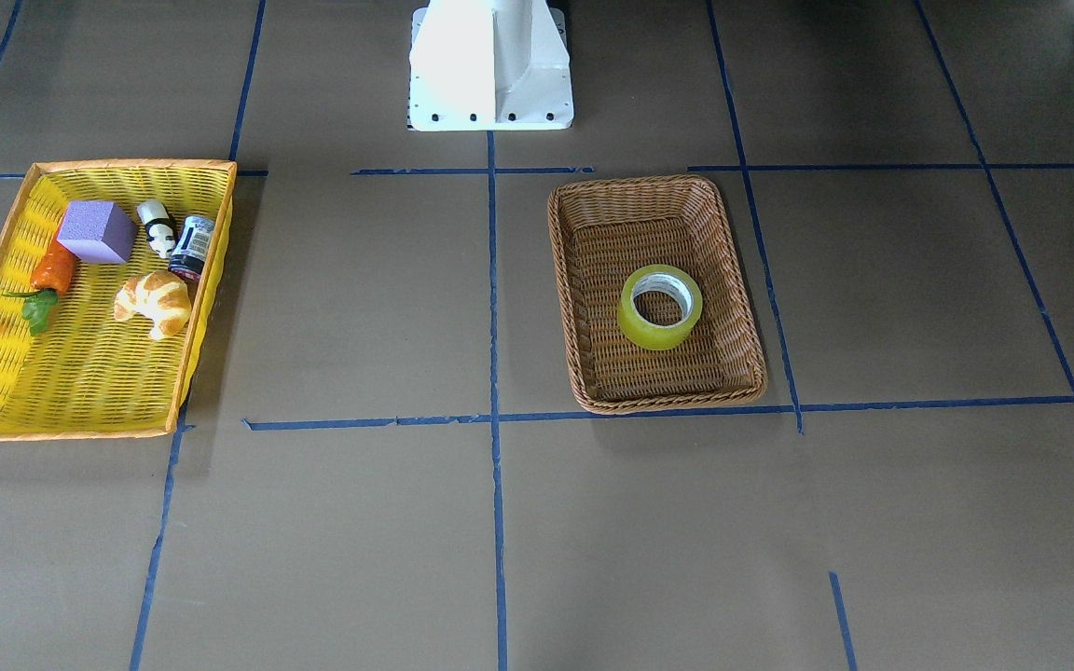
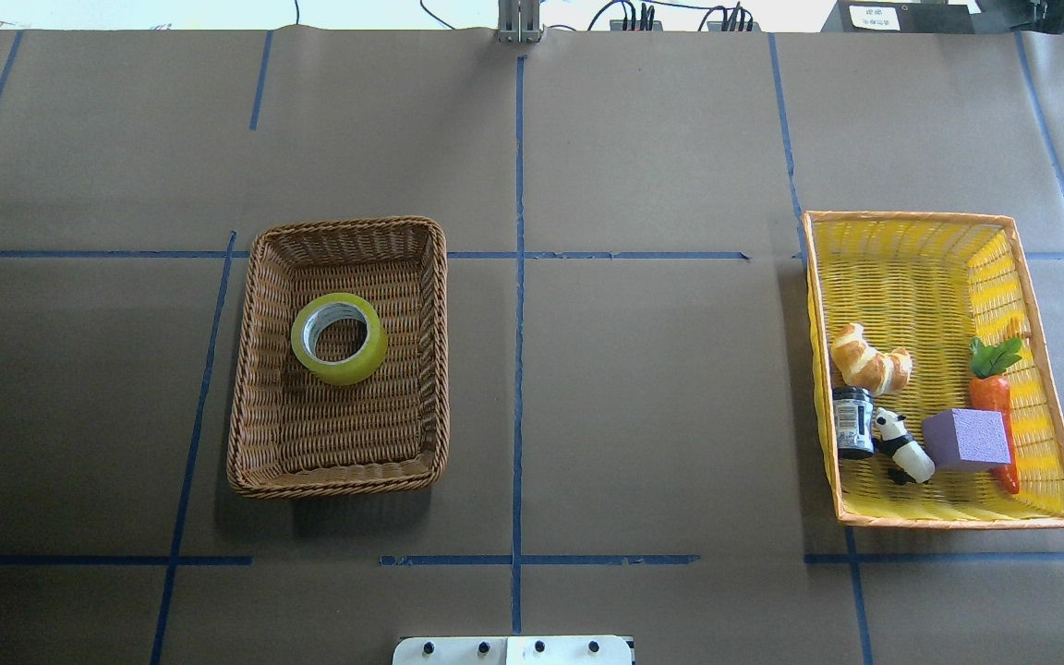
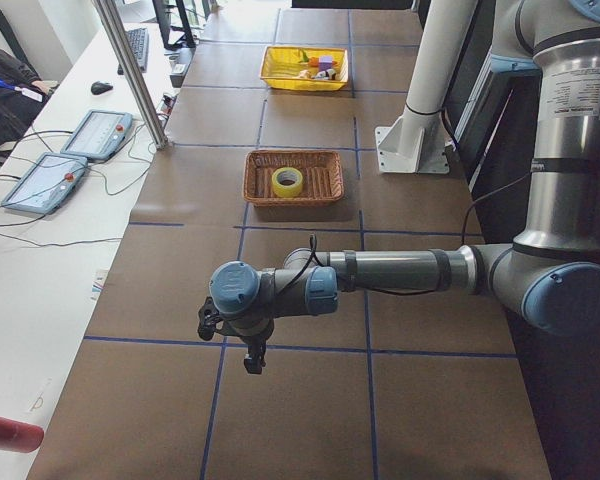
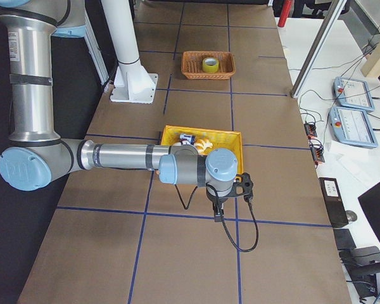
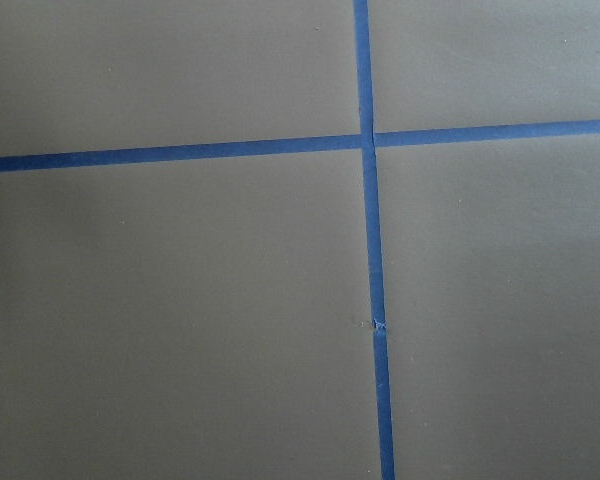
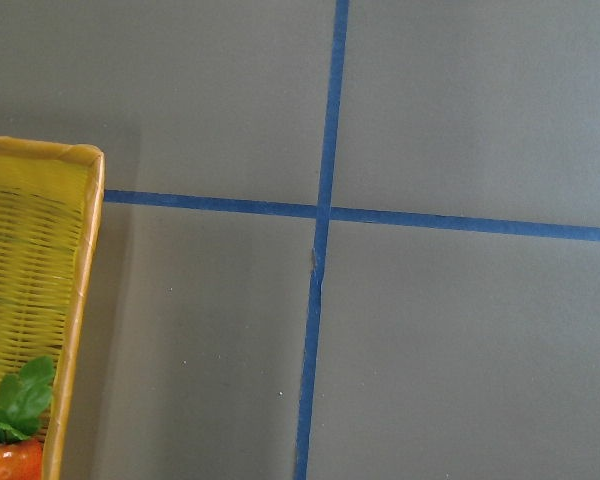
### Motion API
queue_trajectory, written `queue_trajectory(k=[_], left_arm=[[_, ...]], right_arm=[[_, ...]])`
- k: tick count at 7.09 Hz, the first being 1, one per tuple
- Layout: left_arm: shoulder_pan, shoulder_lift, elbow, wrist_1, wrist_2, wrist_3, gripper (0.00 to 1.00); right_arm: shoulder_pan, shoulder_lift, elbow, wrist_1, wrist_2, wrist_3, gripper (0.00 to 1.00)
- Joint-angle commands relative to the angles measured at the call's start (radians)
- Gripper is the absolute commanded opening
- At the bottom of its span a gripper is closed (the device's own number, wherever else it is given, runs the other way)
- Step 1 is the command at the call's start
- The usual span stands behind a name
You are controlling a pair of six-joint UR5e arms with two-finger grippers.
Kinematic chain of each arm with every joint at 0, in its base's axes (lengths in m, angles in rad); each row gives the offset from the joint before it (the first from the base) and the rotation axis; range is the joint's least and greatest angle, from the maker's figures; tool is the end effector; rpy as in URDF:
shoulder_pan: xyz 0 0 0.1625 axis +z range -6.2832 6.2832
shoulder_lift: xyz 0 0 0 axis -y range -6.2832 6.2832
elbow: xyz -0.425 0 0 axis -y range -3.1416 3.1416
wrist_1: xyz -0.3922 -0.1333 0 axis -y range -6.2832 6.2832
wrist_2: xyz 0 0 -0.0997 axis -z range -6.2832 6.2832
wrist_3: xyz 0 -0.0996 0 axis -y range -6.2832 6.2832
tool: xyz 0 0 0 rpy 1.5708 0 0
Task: Move tape to another basket
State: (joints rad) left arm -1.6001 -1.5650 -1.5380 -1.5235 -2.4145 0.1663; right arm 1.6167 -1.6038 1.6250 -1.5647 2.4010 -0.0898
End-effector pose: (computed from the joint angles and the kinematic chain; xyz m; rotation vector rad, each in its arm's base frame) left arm -0.0730 -0.4812 0.6771 0.0020 0.8473 0.0925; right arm 0.0817 -0.4763 0.6434 0.0819 -0.8266 -0.0527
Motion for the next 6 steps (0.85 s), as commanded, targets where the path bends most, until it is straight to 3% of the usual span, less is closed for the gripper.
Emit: queue_trajectory(k=[1, 6], left_arm=[[0.000, -0.001, -0.001, -0.001, 0.000, 0.001, 1.00], [0.000, 0.000, 0.001, -0.001, 0.000, -0.001, 1.00]], right_arm=[[0.000, -0.030, -0.008, 0.000, -0.002, -0.007, 1.00], [0.000, -0.033, -0.017, 0.000, -0.003, -0.002, 1.00]])
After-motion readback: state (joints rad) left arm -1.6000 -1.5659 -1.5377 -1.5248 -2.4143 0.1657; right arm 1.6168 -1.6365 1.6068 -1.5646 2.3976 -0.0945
